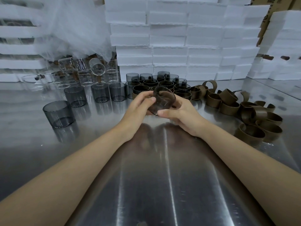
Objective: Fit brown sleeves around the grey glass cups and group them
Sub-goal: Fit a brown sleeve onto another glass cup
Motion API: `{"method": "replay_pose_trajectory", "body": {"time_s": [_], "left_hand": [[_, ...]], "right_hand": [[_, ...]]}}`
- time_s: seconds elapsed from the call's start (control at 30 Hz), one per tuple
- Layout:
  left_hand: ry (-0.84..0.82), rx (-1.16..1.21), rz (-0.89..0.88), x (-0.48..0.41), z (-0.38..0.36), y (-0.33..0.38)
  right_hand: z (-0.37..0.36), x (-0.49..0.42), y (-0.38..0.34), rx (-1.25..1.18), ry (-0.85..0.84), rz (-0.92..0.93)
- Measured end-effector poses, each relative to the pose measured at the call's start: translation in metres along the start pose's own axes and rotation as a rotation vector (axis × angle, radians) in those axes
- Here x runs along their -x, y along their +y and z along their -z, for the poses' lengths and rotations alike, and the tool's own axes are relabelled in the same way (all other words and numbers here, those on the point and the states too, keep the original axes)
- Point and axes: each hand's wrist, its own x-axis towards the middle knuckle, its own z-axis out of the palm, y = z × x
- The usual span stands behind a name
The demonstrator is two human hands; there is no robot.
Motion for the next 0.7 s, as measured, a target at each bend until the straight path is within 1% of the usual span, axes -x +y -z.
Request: {"method": "replay_pose_trajectory", "body": {"time_s": [0.07, 0.13, 0.2, 0.3, 0.4, 0.5, 0.57, 0.63, 0.7], "left_hand": [[0.0, -0.05, 0.006, 0.0, 0.0, 0.0], [-0.059, -0.062, -0.008, 0.003, -0.002, 0.001], [-0.105, -0.058, -0.008, 0.005, -0.004, 0.0], [-0.112, -0.079, -0.028, 0.003, -0.003, -0.002], [-0.087, -0.14, -0.038, 0.002, -0.001, -0.005], [-0.05, -0.213, -0.054, 0.001, -0.002, -0.005], [-0.053, -0.196, -0.072, 0.002, -0.002, -0.004], [-0.108, -0.163, -0.094, 0.003, -0.002, -0.004], [-0.163, -0.175, -0.097, 0.003, -0.002, -0.006]], "right_hand": [[-0.002, 0.001, -0.001, -0.102, -0.015, -0.05], [-0.007, 0.002, -0.003, -0.089, 0.016, -0.064], [-0.011, 0.003, -0.003, 0.075, 0.054, -0.037], [-0.015, 0.003, 0.0, 0.274, 0.081, 0.037], [-0.014, 0.004, 0.001, 0.41, 0.039, 0.099], [-0.014, 0.005, 0.006, 0.536, 0.056, 0.069], [-0.016, 0.004, 0.004, 0.469, 0.072, 0.019], [-0.017, 0.003, -0.001, 0.215, 0.058, -0.099], [-0.013, 0.002, -0.007, -0.071, -0.051, -0.237]]}}
